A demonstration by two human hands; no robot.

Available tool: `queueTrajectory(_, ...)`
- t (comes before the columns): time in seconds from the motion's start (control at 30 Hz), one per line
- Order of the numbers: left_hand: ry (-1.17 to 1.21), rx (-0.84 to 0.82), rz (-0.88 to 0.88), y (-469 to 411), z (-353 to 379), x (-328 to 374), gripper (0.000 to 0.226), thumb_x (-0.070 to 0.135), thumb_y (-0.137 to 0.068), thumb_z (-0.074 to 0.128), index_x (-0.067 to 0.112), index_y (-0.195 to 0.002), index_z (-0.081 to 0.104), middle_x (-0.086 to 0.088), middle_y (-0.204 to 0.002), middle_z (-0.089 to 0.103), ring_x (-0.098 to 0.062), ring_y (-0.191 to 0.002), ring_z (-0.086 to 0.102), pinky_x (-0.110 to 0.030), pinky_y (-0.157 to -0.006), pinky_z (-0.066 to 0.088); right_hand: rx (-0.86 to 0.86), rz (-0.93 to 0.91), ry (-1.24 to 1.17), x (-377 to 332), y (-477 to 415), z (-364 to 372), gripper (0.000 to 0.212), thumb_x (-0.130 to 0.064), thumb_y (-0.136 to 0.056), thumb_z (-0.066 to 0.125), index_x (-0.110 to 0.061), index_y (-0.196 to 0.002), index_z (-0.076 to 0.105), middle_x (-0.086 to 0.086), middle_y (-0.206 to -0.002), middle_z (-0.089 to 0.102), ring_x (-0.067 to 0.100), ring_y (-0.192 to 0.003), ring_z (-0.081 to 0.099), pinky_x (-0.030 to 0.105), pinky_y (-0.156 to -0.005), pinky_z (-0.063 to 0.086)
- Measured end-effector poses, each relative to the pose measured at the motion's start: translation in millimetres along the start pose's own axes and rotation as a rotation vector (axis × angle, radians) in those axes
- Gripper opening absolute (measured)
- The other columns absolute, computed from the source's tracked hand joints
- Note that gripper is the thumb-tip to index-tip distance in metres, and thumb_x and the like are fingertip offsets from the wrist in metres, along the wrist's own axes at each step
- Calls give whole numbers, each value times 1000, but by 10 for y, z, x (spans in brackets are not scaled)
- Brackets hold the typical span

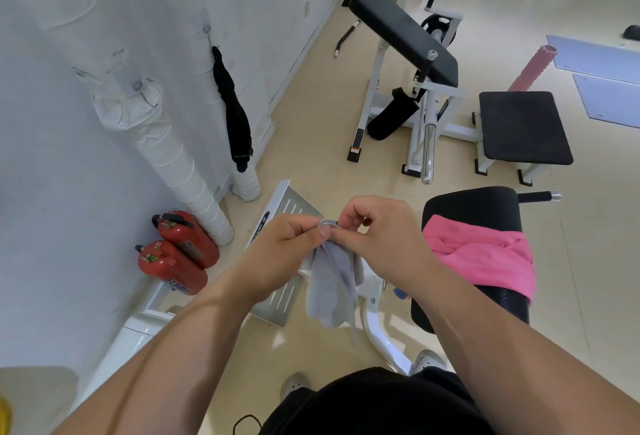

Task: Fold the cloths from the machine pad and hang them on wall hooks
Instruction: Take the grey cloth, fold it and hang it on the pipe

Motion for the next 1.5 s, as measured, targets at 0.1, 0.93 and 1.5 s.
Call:
queueTrajectory(0.1, -81, -90, 42, -3, -51, 19, 20, 9, -103, 56, 7, -101, 76, -6, -91, 76, -15, -82, 67, -34, -80, 53, 1, -24, -26, 22, 3, -21, 26, -26, -75, 86, -26, -65, 62, -13, -60, 59, 6, -64, 53, 15, -60, 40)
queueTrajectory(0.93, -78, 632, -7, -200, -867, -47, 26, 2, -94, 33, 11, -78, 52, 10, -57, 39, -2, -52, 34, -21, -50, 30, -754, -67, 1009, 843, -142, -25, 37, -54, -100, 42, -33, -122, 64, -1, -114, 55, 24, -112, 49, 43, -96, 39)
queueTrajectory(1.5, 91, 680, -151, -216, -886, -160, 33, 18, -92, 41, 23, -59, 44, 4, -66, 47, -18, -70, 40, -34, -63, 31, -67, 105, -47, 346, -445, -880, 16, -5, -83, 78, -11, -72, 68, 1, -66, 67, 13, -62, 57, 34, -64, 47)
Point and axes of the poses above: each hand's wrist, its own y-axis away from the middle knuckle, its own z-axis out of the palm, x = y × z, the point moved 1 cm from there along -y, towards the middle knuckle
